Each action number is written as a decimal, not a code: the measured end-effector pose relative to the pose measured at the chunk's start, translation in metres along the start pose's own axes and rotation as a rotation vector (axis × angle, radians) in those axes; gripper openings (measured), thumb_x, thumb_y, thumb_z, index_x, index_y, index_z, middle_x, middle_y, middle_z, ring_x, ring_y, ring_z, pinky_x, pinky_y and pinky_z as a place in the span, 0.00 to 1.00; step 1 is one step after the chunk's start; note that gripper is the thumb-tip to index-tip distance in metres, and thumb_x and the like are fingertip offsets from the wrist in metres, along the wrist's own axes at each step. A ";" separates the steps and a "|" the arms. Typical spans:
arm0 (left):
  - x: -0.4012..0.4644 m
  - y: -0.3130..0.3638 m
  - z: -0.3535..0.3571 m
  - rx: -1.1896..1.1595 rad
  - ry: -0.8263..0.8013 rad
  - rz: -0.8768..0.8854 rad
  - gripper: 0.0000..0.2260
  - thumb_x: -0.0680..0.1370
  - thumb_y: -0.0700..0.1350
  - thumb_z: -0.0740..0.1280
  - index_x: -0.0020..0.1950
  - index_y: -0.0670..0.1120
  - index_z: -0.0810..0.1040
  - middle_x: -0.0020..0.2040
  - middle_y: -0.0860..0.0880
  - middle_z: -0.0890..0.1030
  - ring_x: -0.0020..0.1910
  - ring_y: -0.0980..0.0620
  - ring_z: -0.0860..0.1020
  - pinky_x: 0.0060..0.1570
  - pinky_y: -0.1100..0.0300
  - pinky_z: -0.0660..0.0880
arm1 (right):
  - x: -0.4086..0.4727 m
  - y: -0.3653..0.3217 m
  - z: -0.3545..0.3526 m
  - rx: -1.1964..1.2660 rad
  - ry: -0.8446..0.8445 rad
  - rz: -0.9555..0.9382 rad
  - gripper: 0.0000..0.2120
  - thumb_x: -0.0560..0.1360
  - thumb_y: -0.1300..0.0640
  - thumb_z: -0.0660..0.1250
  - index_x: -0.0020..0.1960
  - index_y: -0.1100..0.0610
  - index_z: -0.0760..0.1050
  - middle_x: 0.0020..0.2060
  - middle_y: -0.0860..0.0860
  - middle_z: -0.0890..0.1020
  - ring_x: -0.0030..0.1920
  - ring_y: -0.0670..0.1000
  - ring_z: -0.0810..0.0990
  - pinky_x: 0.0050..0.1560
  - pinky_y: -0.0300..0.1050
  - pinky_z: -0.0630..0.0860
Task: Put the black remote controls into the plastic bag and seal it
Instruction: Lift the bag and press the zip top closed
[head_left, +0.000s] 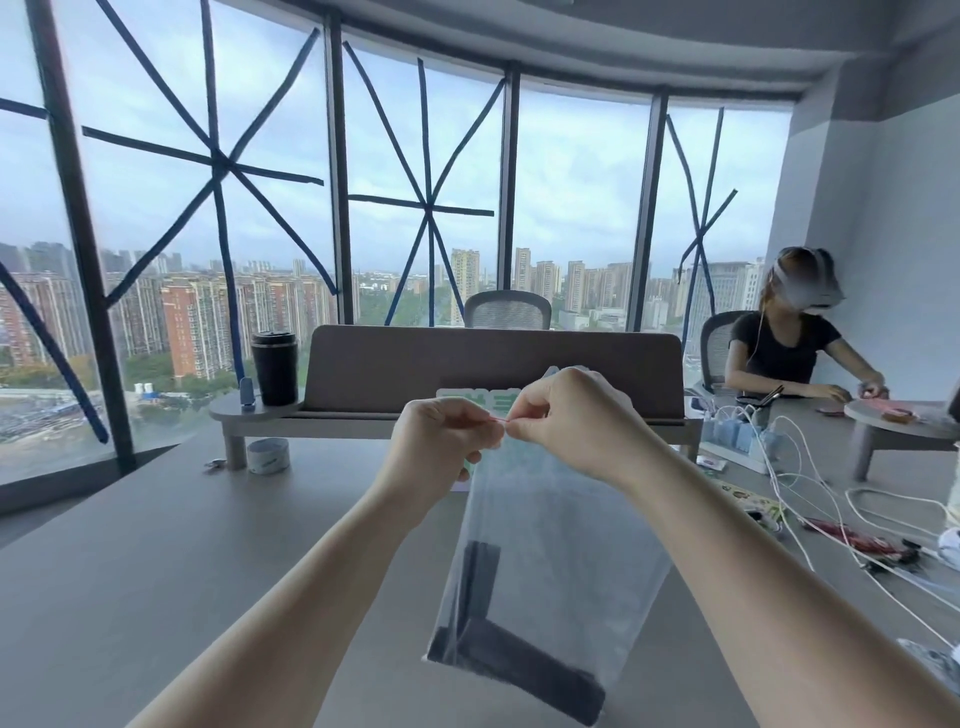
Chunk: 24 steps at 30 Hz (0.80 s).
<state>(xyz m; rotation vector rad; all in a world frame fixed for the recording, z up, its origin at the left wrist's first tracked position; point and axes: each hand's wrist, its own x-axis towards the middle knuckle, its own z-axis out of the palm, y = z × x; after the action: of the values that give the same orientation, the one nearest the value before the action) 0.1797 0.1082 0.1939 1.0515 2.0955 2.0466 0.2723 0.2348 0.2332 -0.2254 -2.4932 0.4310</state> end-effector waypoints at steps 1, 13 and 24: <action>0.001 0.001 0.000 0.014 0.003 0.011 0.05 0.70 0.38 0.71 0.34 0.44 0.81 0.31 0.49 0.81 0.26 0.55 0.70 0.24 0.64 0.68 | 0.000 0.000 0.000 -0.012 0.001 -0.005 0.06 0.73 0.49 0.72 0.42 0.50 0.85 0.37 0.46 0.84 0.41 0.47 0.77 0.38 0.42 0.71; 0.003 0.007 -0.007 0.029 0.041 0.036 0.05 0.70 0.38 0.72 0.34 0.42 0.82 0.29 0.49 0.81 0.25 0.53 0.70 0.23 0.64 0.68 | -0.001 -0.008 0.001 -0.045 0.049 -0.046 0.07 0.75 0.49 0.69 0.42 0.48 0.84 0.40 0.45 0.84 0.45 0.48 0.79 0.42 0.44 0.73; 0.008 -0.005 -0.003 0.050 0.126 0.090 0.09 0.70 0.37 0.71 0.31 0.46 0.79 0.31 0.49 0.78 0.23 0.58 0.67 0.29 0.62 0.66 | 0.000 -0.008 0.014 -0.042 -0.006 -0.025 0.07 0.77 0.50 0.64 0.41 0.48 0.78 0.37 0.44 0.79 0.43 0.49 0.77 0.43 0.49 0.76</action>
<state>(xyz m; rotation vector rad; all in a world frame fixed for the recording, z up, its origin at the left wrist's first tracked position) 0.1698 0.1096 0.1928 1.0700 2.2079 2.1663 0.2635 0.2239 0.2258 -0.2102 -2.5104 0.3694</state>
